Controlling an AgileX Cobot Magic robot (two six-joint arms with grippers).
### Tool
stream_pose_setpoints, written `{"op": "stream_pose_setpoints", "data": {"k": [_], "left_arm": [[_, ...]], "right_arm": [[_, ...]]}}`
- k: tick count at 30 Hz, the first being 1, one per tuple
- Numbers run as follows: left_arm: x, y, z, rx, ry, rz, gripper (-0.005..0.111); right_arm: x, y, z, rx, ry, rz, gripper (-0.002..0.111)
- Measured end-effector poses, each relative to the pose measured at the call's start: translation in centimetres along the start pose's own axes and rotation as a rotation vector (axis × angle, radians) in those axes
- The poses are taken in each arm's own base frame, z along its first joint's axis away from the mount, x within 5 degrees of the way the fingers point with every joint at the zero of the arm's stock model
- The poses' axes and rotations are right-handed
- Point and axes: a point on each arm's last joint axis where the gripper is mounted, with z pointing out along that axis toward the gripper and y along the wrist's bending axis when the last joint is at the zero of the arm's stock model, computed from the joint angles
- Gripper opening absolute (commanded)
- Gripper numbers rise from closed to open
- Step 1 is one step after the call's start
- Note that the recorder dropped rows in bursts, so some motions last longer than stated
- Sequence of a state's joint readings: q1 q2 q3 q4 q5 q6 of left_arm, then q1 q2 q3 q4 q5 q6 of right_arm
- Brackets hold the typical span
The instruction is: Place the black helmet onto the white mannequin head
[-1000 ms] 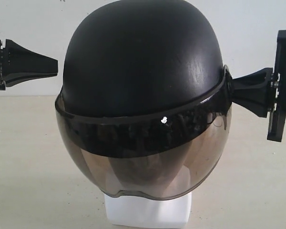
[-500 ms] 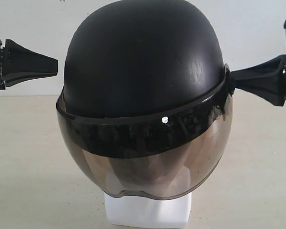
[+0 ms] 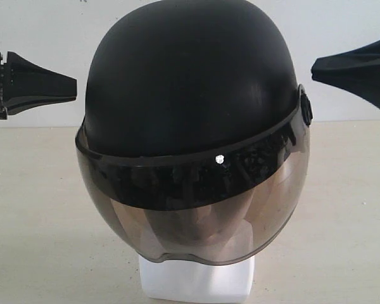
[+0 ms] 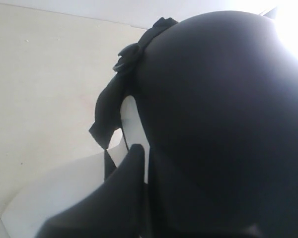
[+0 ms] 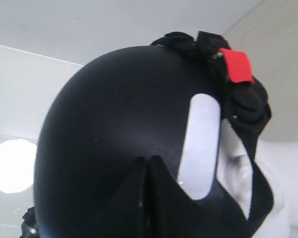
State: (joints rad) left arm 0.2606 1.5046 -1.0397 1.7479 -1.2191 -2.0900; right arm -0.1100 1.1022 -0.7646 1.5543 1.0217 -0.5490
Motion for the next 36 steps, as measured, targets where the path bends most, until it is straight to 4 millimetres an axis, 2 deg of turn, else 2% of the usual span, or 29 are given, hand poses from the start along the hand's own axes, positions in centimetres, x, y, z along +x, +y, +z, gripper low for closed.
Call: {"op": "stream_pose_setpoints", "data": {"k": [4,14,20,24,36], "left_arm": [[0.0,0.0,0.0,0.000,0.000,0.000,0.004],[0.0,0.0,0.0,0.000,0.000,0.000,0.004],[0.0,0.0,0.0,0.000,0.000,0.000,0.004],[0.0,0.0,0.0,0.000,0.000,0.000,0.004],[0.0,0.0,0.0,0.000,0.000,0.000,0.004]], "right_arm": [[0.6,1.0,-0.5,-0.040,0.019,-0.012,0.000],[1.0,1.1,-0.5,-0.046,0.053,-0.007,0.000],[1.9,1.5,0.3,-0.052,0.097,-0.006,0.000],[2.5,1.7,1.1,-0.036,0.110,-0.011,0.000],[2.5,1.2,1.2,0.066,0.089,0.009,0.000]]}}
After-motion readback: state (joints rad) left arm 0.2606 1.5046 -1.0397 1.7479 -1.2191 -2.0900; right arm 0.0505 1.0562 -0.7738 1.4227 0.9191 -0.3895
